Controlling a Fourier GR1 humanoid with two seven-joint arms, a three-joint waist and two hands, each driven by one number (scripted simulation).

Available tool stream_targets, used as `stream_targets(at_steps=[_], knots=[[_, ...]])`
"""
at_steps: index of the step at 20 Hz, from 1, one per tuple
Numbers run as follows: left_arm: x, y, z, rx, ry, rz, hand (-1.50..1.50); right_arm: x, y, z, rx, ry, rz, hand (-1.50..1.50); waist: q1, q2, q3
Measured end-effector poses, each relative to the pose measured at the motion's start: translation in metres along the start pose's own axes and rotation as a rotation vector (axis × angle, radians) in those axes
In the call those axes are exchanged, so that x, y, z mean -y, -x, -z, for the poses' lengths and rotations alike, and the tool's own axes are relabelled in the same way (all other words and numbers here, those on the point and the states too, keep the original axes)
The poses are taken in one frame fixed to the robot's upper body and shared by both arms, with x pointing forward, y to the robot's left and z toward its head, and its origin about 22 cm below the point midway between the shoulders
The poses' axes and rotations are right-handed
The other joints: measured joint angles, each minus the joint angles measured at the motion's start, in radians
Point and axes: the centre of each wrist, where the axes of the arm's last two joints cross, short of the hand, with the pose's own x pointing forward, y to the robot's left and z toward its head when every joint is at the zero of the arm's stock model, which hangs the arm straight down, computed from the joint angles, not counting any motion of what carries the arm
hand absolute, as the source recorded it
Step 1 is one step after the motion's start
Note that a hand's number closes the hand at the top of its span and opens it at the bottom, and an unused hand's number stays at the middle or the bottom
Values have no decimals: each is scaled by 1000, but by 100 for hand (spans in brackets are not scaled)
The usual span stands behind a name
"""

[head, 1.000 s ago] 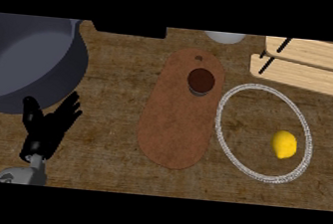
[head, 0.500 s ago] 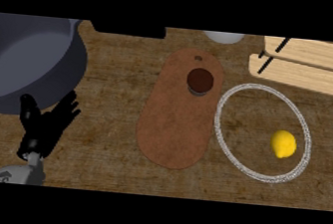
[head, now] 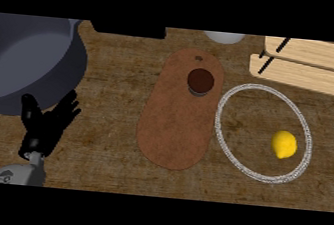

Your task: Pick the bell pepper from the placemat and place it in the tiered shelf

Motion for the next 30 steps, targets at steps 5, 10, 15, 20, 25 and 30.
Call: stream_targets(at_steps=[5,10,15,20,25,30], knots=[[-4,-1,0,-5,8,-5,0,10,-1,1,-23,32,194,-150,4,1,0],[-1,-2,1,-7,4,-4,0,31,-4,1,-49,86,369,-150,4,1,0],[4,-2,2,-1,2,-3,0,57,15,-5,-80,235,426,-150,3,3,0],[1,2,3,12,0,-6,0,100,28,-16,-151,392,447,-150,3,4,1],[2,2,-2,8,-1,-8,0,140,58,-34,-208,485,510,-150,-2,1,1],[0,2,-3,4,1,-8,0,172,90,-57,-220,475,543,-150,-3,3,2]])
